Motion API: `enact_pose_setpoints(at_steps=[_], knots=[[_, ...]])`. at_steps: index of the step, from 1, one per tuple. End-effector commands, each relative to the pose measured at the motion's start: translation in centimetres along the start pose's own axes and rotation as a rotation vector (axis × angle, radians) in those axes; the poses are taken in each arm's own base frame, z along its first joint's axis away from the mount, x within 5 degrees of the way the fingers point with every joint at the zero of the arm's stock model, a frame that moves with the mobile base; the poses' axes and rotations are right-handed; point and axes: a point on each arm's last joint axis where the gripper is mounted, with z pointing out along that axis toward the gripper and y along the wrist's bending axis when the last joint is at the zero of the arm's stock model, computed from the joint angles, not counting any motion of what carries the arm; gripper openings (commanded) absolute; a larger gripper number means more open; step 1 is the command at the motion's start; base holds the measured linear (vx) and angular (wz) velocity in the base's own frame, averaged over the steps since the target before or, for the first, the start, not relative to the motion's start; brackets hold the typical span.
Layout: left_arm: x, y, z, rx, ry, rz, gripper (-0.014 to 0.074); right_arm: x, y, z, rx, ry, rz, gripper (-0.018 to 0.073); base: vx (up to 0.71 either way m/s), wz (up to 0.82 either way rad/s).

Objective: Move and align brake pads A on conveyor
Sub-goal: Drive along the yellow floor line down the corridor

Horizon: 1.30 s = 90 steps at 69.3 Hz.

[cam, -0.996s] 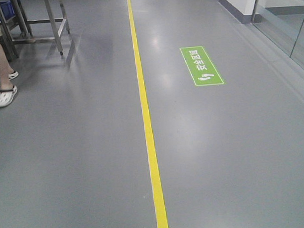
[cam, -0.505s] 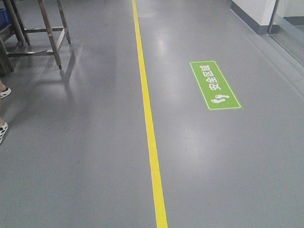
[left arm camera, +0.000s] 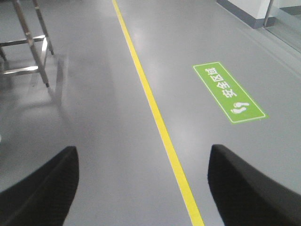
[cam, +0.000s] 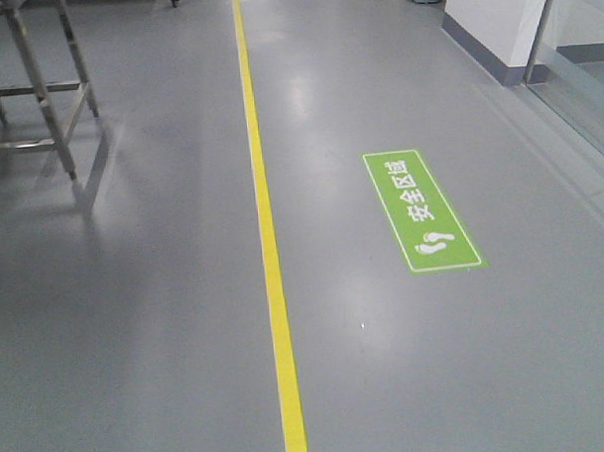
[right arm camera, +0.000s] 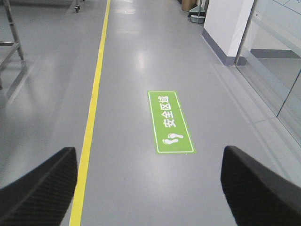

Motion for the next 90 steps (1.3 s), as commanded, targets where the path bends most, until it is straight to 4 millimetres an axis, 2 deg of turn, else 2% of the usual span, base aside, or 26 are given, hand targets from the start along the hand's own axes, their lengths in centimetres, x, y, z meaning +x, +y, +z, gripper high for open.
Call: enact_pose_setpoints(at_steps=[1, 90], knots=[[-1.23, -0.06, -0.35, 0.006, -0.088, -0.004, 0.0535, -1.28, -0.12, -0.19, 0.009, -0.085, -0.007, 0.0592, 0.74, -0.14], [-1.21, -0.06, -0.35, 0.006, -0.086, -0.004, 0.0535, -1.28, -0.1, -0.19, 0.008, -0.085, -0.005, 0.0592, 0.81, 0.02]])
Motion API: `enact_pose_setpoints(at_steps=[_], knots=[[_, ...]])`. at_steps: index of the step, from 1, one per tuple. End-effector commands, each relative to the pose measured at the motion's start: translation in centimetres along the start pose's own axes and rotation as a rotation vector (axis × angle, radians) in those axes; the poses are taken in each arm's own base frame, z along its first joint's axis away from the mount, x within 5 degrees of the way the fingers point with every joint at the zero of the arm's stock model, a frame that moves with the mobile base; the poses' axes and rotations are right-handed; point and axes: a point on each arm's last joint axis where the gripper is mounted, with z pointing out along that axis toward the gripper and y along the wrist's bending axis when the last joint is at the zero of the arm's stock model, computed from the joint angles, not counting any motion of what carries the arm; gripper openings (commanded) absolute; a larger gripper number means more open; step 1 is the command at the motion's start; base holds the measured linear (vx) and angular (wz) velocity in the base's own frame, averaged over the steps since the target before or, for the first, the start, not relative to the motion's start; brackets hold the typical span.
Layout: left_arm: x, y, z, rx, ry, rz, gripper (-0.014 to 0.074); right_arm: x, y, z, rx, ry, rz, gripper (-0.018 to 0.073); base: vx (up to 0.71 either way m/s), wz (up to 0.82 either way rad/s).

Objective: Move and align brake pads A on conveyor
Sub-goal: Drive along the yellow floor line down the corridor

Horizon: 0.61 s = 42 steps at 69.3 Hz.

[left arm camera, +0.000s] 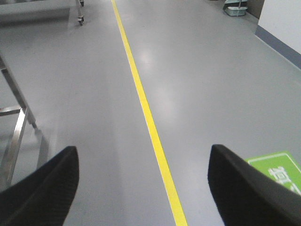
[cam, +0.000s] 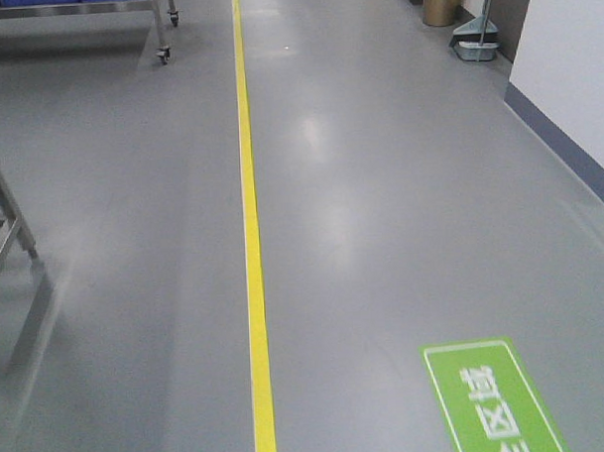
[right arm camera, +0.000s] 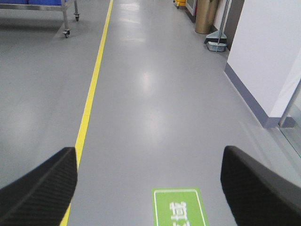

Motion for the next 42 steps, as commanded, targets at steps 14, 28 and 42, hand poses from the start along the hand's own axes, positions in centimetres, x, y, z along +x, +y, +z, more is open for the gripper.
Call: enact_pose_setpoints(at_steps=[14, 28, 42], knots=[[-1.24, -0.05, -0.36, 0.005, -0.089, -0.004, 0.0535, -1.28, -0.12, -0.19, 0.01, -0.085, -0.007, 0.0592, 0.82, -0.01], [-1.24, -0.05, -0.36, 0.005, -0.089, -0.004, 0.0535, -1.28, -0.12, -0.19, 0.01, -0.085, -0.007, 0.0592, 0.78, 0.07], [-1.24, -0.05, -0.36, 0.005, -0.089, -0.004, 0.0535, -1.28, -0.12, -0.19, 0.01, -0.085, -0.007, 0.0592, 0.76, 0.12]])
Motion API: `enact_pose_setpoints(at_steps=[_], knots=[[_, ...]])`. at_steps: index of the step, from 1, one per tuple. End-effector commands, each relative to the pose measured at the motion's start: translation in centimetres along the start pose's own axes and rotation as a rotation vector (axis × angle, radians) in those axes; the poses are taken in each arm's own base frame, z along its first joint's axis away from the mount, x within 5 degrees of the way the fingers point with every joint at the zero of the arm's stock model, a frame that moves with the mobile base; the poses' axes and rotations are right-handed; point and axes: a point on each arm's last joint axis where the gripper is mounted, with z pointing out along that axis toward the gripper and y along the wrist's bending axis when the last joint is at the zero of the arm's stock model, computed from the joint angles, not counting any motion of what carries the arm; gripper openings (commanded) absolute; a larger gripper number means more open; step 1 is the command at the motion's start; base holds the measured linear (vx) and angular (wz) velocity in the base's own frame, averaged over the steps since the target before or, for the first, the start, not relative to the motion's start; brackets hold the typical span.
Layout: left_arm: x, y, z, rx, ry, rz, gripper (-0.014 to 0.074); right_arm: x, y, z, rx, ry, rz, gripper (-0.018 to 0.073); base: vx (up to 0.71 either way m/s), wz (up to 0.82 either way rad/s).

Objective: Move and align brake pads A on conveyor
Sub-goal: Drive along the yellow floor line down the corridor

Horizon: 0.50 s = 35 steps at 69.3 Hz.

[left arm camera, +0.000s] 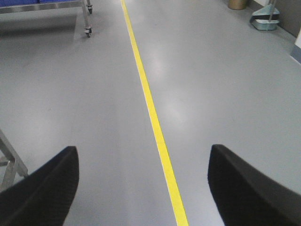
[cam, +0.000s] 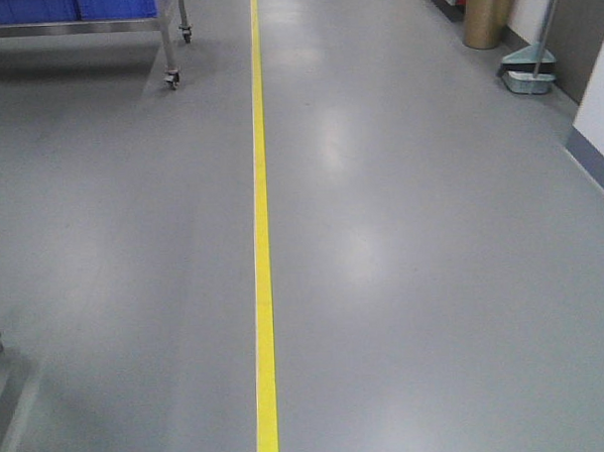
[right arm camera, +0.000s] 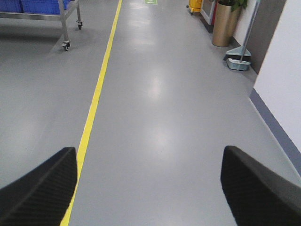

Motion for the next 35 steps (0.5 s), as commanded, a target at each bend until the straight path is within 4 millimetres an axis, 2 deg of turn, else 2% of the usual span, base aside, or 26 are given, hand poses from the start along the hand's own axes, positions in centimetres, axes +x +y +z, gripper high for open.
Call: enact_pose_setpoints(at_steps=[1, 35], knots=[[-1.25, -0.05, -0.36, 0.005, -0.09, -0.004, 0.0535, -1.28, -0.12, -0.19, 0.01, -0.085, -0.007, 0.0592, 0.75, 0.13], [-1.25, -0.05, -0.36, 0.005, -0.09, -0.004, 0.0535, -1.28, -0.12, -0.19, 0.01, -0.085, -0.007, 0.0592, 0.7, 0.05]])
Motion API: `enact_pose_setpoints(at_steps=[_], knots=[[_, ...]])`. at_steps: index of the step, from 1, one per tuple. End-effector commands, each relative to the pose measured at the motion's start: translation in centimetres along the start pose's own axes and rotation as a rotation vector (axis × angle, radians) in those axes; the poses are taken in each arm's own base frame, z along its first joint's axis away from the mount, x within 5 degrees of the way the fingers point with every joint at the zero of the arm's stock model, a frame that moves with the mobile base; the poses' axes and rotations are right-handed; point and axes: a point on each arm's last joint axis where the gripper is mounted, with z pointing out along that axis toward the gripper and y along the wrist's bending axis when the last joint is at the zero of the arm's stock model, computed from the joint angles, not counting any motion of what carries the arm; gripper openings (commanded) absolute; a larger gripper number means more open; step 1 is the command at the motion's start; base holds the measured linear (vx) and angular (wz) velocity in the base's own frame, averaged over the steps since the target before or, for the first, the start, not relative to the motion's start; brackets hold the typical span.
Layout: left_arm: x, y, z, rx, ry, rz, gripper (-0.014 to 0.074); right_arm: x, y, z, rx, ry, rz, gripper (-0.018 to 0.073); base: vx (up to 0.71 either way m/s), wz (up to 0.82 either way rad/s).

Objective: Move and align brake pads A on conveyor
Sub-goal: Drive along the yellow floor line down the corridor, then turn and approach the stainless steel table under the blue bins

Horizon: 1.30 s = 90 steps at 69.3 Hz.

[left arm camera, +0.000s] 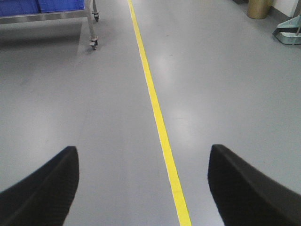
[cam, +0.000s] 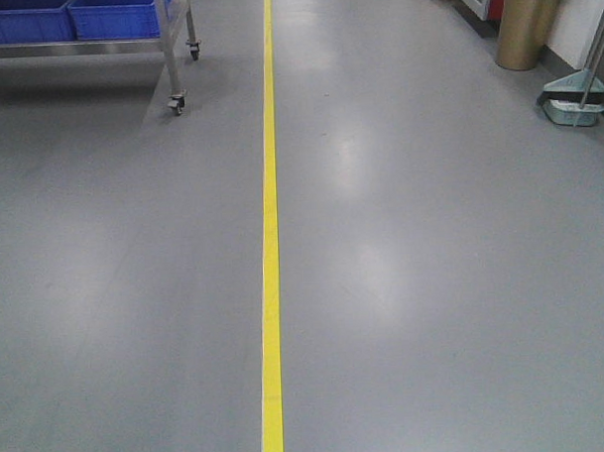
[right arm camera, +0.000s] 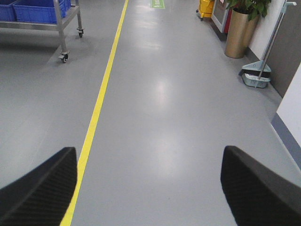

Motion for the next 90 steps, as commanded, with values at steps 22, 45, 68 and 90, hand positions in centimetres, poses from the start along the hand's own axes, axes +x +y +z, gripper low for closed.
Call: enact_pose_setpoints(at_steps=[22, 45, 68, 90], knots=[[-1.26, -0.05, -0.33, 0.005, -0.089, -0.004, 0.0535, -1.28, -0.12, -0.19, 0.01, -0.085, -0.007, 0.0592, 0.56, -0.03], [-1.26, -0.05, -0.33, 0.005, -0.089, -0.004, 0.0535, -1.28, -0.12, -0.19, 0.01, -0.085, -0.007, 0.0592, 0.41, 0.28], [-1.26, -0.05, -0.33, 0.005, -0.089, -0.004, 0.0535, -1.28, -0.12, -0.19, 0.01, -0.085, -0.007, 0.0592, 0.35, 0.81], [-1.25, -0.05, -0.36, 0.005, -0.091, -0.004, 0.0535, -1.28, -0.13, -0.19, 0.011, -0.085, -0.008, 0.0592, 0.31, 1.08]])
